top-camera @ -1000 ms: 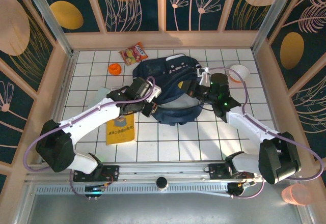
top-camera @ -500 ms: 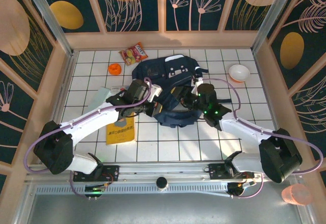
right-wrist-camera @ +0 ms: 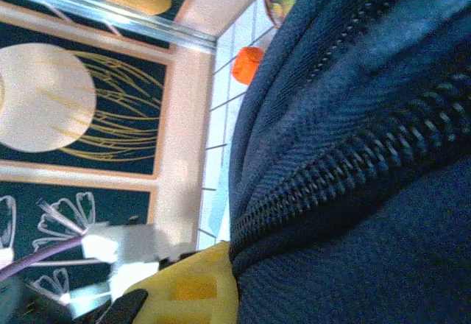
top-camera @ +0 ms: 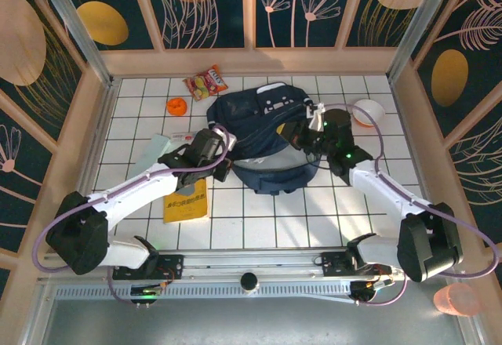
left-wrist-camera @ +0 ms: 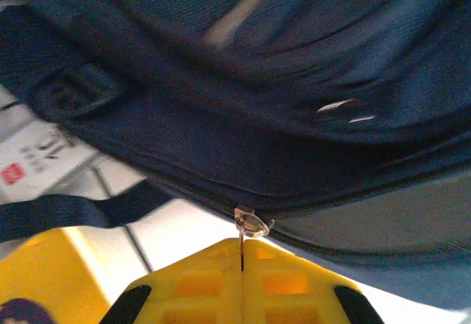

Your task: Pack books, pencil case, and school supplies into a backpack

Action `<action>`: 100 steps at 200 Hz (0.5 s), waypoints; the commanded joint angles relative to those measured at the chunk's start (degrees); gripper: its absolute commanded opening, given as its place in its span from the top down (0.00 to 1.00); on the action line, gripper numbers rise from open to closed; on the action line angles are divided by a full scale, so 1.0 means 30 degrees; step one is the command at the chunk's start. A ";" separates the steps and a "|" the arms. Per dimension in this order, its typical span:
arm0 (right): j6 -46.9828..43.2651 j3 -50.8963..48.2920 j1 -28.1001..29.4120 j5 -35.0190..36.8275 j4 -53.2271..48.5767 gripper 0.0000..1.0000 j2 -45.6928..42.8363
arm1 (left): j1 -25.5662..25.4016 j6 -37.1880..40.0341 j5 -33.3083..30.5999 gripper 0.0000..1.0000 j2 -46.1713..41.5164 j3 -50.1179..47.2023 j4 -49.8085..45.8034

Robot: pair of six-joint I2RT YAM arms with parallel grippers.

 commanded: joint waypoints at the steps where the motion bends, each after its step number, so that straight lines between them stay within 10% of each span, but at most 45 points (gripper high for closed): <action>1: -0.1559 0.2385 -0.0707 -0.3613 -0.0116 1.00 -0.0691 | 0.1036 0.0228 -0.2481 1.00 0.0127 -0.0559 0.2110; 100: -0.0114 0.4413 -0.2869 -0.5269 0.0780 1.00 0.0228 | 0.3961 0.1193 -0.4917 0.97 0.5688 0.2732 0.7152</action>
